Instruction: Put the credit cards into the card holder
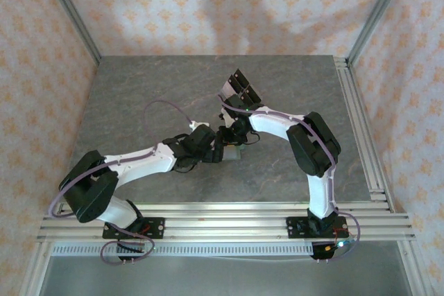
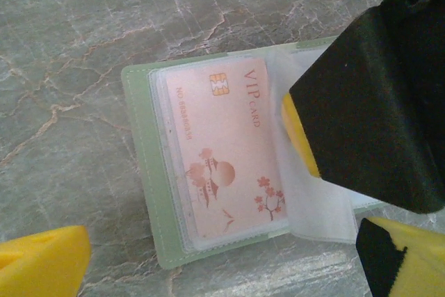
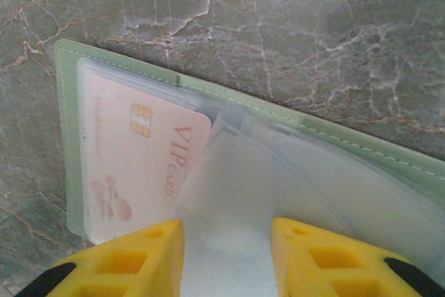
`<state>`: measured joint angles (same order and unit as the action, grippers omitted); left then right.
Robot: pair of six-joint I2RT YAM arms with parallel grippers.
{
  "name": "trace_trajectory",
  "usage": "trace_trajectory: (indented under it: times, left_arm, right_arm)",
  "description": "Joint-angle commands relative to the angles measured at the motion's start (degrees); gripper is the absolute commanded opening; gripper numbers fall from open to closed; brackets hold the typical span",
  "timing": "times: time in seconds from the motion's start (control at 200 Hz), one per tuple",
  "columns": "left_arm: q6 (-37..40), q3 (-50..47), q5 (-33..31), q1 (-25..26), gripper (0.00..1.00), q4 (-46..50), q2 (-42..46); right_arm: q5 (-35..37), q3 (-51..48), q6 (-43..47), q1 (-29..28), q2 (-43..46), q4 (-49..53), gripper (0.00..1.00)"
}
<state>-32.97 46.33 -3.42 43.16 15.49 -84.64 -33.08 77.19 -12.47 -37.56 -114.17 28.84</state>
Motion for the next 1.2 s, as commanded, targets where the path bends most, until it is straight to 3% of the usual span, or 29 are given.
trace_trajectory:
  times: [0.0, 0.631, 0.856, 1.196]
  left_arm:
    - [0.26, -0.72, -0.61, 0.63, 1.0, -1.19, -1.48]
    - [0.54, 0.13, -2.85, 0.7, 1.0, -1.07, -7.21]
    - [0.21, -0.01, -2.82, 0.68, 1.0, -1.23, -7.77]
    - [0.35, -0.03, -2.95, 0.67, 1.0, -1.07, -7.69]
  right_arm:
    - [-0.29, -0.59, -0.71, -0.14, -0.23, -0.45, 0.37]
    - [-0.53, 0.19, -0.6, -0.15, 0.39, 0.23, 0.37]
    - [0.68, 0.81, -3.05, 1.2, 5.42, -0.22, 0.42]
    - [2.48, -5.91, -7.93, 2.83, 11.06, -4.51, 0.46]
